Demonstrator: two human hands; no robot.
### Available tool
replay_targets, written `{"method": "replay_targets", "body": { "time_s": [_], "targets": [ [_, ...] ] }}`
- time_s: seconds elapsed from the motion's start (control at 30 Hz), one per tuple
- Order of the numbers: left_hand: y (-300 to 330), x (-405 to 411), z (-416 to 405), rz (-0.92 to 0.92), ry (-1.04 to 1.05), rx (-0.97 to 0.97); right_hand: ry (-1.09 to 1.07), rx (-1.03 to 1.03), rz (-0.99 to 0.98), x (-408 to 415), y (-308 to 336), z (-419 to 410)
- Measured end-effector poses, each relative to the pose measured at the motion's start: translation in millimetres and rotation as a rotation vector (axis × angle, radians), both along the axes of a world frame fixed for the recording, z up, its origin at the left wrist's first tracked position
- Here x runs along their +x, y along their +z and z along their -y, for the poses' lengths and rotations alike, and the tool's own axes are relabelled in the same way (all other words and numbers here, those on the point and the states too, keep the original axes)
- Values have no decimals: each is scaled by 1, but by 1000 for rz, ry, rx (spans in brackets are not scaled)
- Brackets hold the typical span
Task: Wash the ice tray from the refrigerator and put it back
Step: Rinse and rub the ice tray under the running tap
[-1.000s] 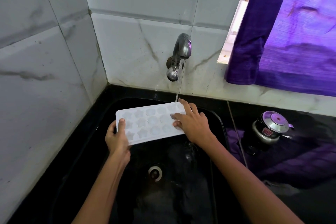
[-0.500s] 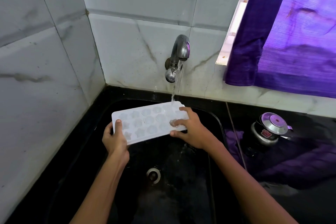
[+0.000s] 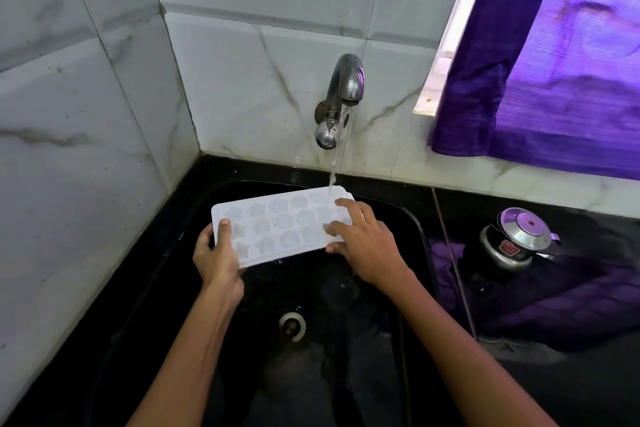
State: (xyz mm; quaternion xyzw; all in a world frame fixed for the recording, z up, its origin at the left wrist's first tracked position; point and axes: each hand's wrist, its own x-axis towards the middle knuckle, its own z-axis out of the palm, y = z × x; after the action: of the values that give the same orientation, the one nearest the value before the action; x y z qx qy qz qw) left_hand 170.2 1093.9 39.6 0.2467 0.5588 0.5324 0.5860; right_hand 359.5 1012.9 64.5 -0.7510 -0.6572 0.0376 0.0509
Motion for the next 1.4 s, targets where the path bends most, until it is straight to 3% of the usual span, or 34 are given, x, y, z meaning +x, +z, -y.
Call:
{"method": "replay_targets", "body": {
  "time_s": [0.27, 0.67, 0.9, 1.0, 1.2, 1.4],
  "targets": [
    [2, 4, 2, 21, -45, 27, -82, 23, 141, -3, 0, 9],
    [-4, 12, 0, 21, -71, 28, -43, -5, 70, 8, 2, 19],
    [-11, 7, -1, -22, -114, 24, -114, 84, -345, 15, 7, 2],
    [-12, 9, 1, -22, -141, 23, -79, 138, -293, 10, 4, -14],
    [-13, 11, 1, -25, -165, 35, -27, -45, -101, 5, 2, -34],
    [-14, 13, 0, -25, -169, 40, -67, 16, 104, 3, 9, -40]
  ]
}}
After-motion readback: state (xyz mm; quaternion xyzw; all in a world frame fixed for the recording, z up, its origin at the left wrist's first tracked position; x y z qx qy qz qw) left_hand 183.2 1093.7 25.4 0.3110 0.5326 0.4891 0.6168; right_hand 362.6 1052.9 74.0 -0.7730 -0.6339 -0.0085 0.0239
